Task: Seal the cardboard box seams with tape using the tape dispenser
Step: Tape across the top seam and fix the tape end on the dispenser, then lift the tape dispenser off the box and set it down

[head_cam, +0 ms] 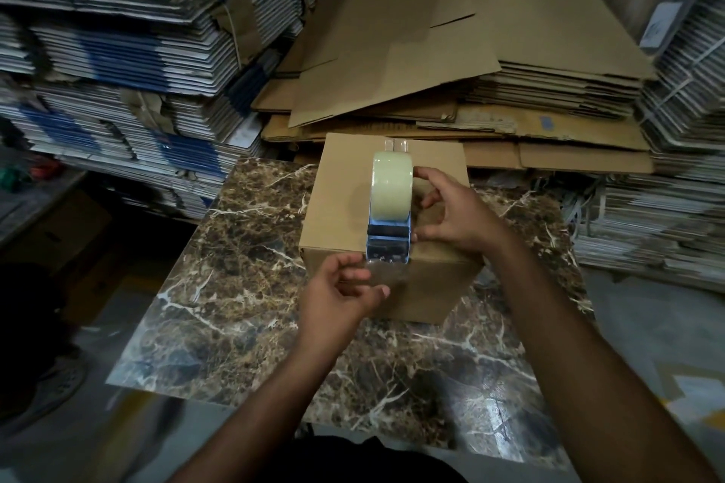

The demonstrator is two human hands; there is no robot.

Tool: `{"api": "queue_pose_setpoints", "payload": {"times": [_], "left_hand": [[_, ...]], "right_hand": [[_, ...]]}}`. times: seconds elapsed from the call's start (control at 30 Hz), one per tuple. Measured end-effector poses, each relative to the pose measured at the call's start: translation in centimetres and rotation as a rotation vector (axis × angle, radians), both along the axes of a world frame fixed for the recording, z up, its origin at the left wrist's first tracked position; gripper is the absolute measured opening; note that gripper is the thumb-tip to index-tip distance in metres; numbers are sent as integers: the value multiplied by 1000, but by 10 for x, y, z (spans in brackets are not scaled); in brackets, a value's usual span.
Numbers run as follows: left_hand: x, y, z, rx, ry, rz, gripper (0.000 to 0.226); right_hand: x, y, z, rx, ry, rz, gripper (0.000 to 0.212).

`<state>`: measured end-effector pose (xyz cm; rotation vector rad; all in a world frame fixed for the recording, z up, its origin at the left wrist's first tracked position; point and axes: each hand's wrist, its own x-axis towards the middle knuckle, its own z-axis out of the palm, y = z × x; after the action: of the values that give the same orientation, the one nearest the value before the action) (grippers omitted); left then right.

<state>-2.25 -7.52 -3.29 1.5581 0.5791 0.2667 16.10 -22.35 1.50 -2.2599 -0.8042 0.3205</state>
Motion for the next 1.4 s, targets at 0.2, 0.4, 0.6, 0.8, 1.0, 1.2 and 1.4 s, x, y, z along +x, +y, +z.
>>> {"api": "queue_pose_setpoints", "payload": {"times": [0.2, 0.4, 0.6, 0.8, 1.0, 1.2, 1.4], "left_hand": [[2, 2, 1, 25, -60, 3, 52], [-7, 14, 5, -102, -146, 84, 69], [-7, 41, 1, -183, -147, 170, 67], [4, 62, -1, -51, -87, 133, 64], [16, 84, 4, 342, -31, 73, 66], [36, 107, 1, 421, 27, -139, 70], [38, 113, -8, 327, -68, -166, 70]], "right_hand": [[6, 6, 2, -22, 24, 19, 127], [-19, 18, -14, 57, -151, -171, 112], [-41, 23, -27, 161, -204, -340, 74], [-24, 15, -11, 102, 32, -73, 104], [-18, 15, -4, 250, 124, -79, 52], [-23, 20, -3, 249, 25, -147, 62], [-17, 15, -3, 50, 56, -39, 90]]}}
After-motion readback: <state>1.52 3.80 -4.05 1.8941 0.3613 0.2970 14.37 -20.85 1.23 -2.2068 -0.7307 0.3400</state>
